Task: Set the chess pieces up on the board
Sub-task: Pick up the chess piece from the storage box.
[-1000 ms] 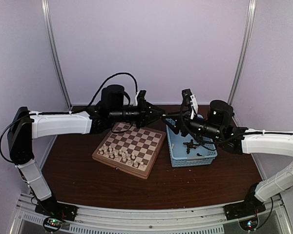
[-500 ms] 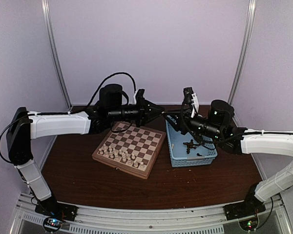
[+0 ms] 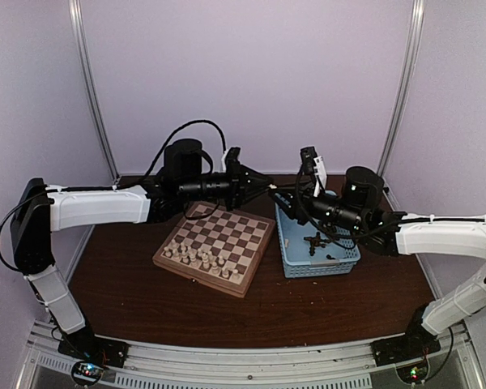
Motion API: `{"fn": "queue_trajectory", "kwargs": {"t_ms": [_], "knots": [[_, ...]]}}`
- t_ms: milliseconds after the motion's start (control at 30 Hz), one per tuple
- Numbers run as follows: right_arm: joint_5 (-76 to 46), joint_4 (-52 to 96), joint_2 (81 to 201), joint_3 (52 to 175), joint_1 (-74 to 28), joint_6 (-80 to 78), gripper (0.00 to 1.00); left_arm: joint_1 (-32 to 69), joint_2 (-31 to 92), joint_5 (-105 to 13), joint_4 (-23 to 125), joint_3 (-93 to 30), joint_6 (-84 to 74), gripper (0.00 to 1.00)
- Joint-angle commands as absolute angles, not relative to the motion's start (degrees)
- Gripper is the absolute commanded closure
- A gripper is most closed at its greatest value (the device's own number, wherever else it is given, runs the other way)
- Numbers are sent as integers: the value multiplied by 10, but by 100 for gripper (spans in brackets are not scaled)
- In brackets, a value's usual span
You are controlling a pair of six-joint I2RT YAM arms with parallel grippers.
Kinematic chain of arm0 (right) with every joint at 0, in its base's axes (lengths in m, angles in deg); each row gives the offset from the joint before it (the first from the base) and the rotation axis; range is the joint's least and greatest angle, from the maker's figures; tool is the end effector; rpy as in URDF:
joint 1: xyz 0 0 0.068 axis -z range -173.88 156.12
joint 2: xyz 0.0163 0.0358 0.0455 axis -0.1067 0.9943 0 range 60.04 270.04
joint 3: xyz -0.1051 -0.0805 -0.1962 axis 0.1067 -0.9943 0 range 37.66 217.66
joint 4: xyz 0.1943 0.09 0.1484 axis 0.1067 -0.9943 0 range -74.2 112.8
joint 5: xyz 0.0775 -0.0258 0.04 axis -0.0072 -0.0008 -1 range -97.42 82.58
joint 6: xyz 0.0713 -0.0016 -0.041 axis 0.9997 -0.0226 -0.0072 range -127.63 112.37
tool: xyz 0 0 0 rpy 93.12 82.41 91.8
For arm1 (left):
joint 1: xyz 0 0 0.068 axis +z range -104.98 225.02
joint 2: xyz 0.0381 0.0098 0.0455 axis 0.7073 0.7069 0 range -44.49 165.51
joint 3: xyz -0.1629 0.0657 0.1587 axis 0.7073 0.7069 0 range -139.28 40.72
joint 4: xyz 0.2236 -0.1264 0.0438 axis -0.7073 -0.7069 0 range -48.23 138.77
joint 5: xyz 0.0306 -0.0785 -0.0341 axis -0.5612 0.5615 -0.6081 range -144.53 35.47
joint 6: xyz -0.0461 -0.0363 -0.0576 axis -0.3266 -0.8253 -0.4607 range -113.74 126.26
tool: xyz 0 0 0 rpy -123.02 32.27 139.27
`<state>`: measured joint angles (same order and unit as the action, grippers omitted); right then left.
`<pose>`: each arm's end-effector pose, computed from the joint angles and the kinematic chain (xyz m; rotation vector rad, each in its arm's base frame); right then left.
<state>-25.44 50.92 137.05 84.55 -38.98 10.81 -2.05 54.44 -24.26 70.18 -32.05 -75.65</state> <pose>0.2330 0.2652 0.2587 -0.6455 1.5945 1.0940 0.2706 -0.3437 0.2722 -0.1294 2.1499 -1.9791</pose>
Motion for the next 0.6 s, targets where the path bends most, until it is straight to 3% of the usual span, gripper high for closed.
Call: {"fn": "queue_trajectory", "kwargs": {"t_ms": [0,167,300,467,567], "knots": [[-260,530,1376,866,-384,102,67,-17,530,-230,744,-319,-768,92],[-259,529,1374,870,-378,96,67,-18,528,-228,747,-317,-771,92],[-262,524,1373,874,-374,93,77,-18,528,-229,750,-315,-773,92],[-272,528,1375,876,-372,94,76,-19,531,-227,752,-315,-776,92],[-287,529,1381,880,-370,95,86,-19,534,-225,756,-316,-780,92]]}}
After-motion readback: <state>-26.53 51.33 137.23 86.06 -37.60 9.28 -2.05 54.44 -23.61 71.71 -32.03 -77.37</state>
